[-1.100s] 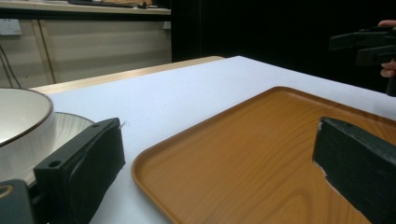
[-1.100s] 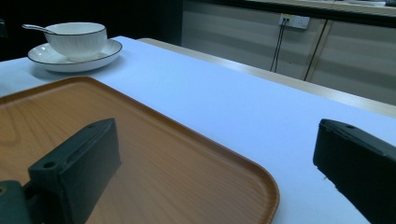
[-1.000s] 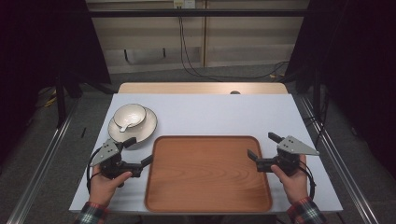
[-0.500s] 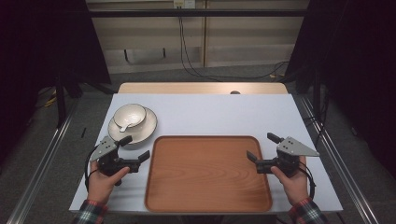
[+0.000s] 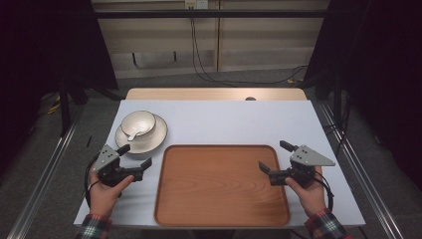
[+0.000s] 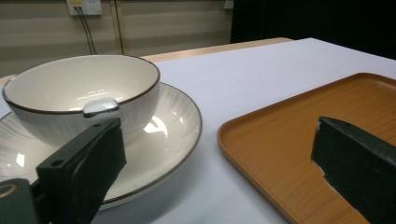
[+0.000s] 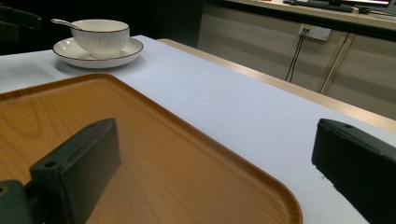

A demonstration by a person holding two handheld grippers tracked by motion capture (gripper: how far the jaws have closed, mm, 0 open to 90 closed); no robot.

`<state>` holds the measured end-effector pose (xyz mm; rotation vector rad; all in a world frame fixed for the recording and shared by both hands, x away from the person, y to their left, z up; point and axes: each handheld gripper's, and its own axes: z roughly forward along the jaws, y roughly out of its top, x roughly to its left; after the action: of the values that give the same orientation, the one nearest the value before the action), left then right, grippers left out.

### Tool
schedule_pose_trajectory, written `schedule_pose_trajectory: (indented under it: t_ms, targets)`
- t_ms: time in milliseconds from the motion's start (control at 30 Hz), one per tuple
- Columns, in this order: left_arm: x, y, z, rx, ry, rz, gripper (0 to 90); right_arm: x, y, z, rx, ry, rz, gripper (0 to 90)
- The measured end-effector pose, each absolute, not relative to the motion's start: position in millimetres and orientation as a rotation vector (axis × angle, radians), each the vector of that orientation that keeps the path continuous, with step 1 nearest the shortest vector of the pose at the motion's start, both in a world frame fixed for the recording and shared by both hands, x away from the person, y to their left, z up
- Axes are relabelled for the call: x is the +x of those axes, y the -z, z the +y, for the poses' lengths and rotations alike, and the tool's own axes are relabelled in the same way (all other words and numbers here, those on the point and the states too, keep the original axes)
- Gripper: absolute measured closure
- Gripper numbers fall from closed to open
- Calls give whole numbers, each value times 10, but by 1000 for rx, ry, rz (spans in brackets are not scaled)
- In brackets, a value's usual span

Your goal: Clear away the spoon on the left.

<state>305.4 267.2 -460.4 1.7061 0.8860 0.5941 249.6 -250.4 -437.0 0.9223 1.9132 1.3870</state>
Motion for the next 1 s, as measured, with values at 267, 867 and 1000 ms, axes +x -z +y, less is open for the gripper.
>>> schedule_pose_trajectory:
  t_ms: [267,867,1000]
  targets:
    - [3123,4634,2747,1676,-612,947,67,2458,4357,-2498,895,-1391,1931,9]
    - [3344,4695,2896,1610,-641,1043,129,2532,4373,-2488,907,-1418,1929,14]
    - [3388,4695,2897,1585,-634,1043,148,2556,4386,-2492,920,-1426,1936,14]
